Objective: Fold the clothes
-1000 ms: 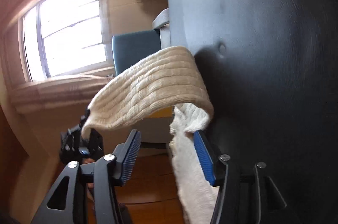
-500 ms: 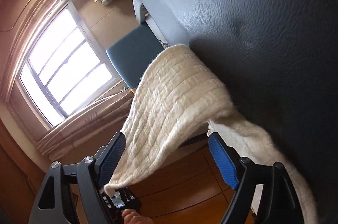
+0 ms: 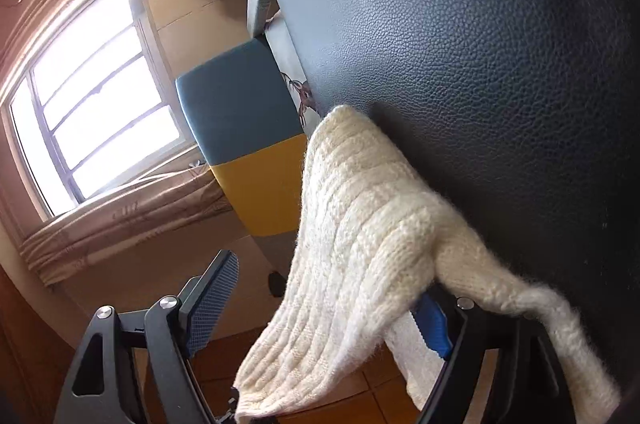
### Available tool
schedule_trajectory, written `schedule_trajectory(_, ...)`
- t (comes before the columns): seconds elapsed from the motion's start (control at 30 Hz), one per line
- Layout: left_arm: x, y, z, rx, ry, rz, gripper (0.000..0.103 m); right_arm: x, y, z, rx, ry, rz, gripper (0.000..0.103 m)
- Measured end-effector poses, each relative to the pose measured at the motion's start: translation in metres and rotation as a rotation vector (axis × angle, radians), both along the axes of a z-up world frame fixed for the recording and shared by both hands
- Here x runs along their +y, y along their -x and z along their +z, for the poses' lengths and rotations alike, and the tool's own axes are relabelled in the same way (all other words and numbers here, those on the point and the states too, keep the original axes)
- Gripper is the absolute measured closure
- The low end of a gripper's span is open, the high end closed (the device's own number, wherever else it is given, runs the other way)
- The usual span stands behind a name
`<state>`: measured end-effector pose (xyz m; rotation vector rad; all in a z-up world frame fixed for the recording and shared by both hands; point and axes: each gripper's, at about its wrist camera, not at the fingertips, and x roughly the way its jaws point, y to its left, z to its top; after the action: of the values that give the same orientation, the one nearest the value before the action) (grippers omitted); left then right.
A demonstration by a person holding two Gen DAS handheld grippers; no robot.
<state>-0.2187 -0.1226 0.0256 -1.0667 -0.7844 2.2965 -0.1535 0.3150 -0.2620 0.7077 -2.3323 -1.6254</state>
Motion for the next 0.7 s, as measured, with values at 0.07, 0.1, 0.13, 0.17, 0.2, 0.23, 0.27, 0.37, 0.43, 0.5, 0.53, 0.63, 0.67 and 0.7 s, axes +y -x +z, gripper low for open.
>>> schedule_trajectory(0.07, -0.022, -0.002, -0.031, -0.056, 0.014, 0.044, 0.096, -0.002, 0.002, 0.007, -0.002, -0.067, 0.021, 0.019)
schedule_trajectory(0.1, -0.032, -0.002, -0.048, -0.089, 0.024, 0.066, 0.096, -0.003, 0.003, 0.01, -0.005, -0.107, 0.037, 0.019)
schedule_trajectory(0.13, -0.041, -0.001, -0.065, -0.119, 0.036, 0.08, 0.096, -0.005, 0.004, 0.013, -0.006, -0.139, 0.057, 0.019)
schedule_trajectory(0.17, -0.048, -0.001, -0.082, -0.153, 0.044, 0.095, 0.096, -0.007, 0.005, 0.015, -0.009, -0.163, 0.076, 0.019)
schedule_trajectory(0.2, -0.054, 0.0, -0.098, -0.187, 0.05, 0.11, 0.096, -0.009, 0.006, 0.017, -0.012, -0.188, 0.092, 0.019)
schedule_trajectory(0.23, -0.06, 0.001, -0.115, -0.221, 0.057, 0.124, 0.096, -0.011, 0.006, 0.019, -0.016, -0.216, 0.102, 0.019)
schedule_trajectory(0.27, -0.064, 0.0, -0.128, -0.246, 0.07, 0.136, 0.096, -0.013, 0.006, 0.02, -0.021, -0.244, 0.112, 0.019)
schedule_trajectory(0.37, -0.072, -0.001, -0.162, -0.307, 0.107, 0.167, 0.096, -0.017, 0.003, 0.024, -0.051, -0.343, 0.138, 0.019)
schedule_trajectory(0.43, -0.075, -0.001, -0.176, -0.335, 0.112, 0.182, 0.096, -0.017, 0.0, 0.028, -0.058, -0.393, 0.139, 0.02)
schedule_trajectory(0.5, -0.078, -0.002, -0.187, -0.358, 0.111, 0.194, 0.096, -0.016, -0.002, 0.034, -0.064, -0.445, 0.134, 0.02)
schedule_trajectory(0.53, -0.079, -0.003, -0.191, -0.365, 0.106, 0.197, 0.096, -0.015, -0.004, 0.038, -0.063, -0.472, 0.129, 0.02)
schedule_trajectory(0.63, -0.077, -0.006, -0.2, -0.379, 0.11, 0.188, 0.095, -0.01, -0.004, 0.039, -0.046, -0.482, 0.143, 0.02)
schedule_trajectory(0.67, -0.076, -0.006, -0.201, -0.381, 0.122, 0.186, 0.095, -0.008, -0.005, 0.035, -0.063, -0.472, 0.147, 0.02)
schedule_trajectory(0.7, -0.074, -0.007, -0.202, -0.382, 0.137, 0.185, 0.095, -0.006, -0.005, 0.031, -0.076, -0.463, 0.153, 0.02)
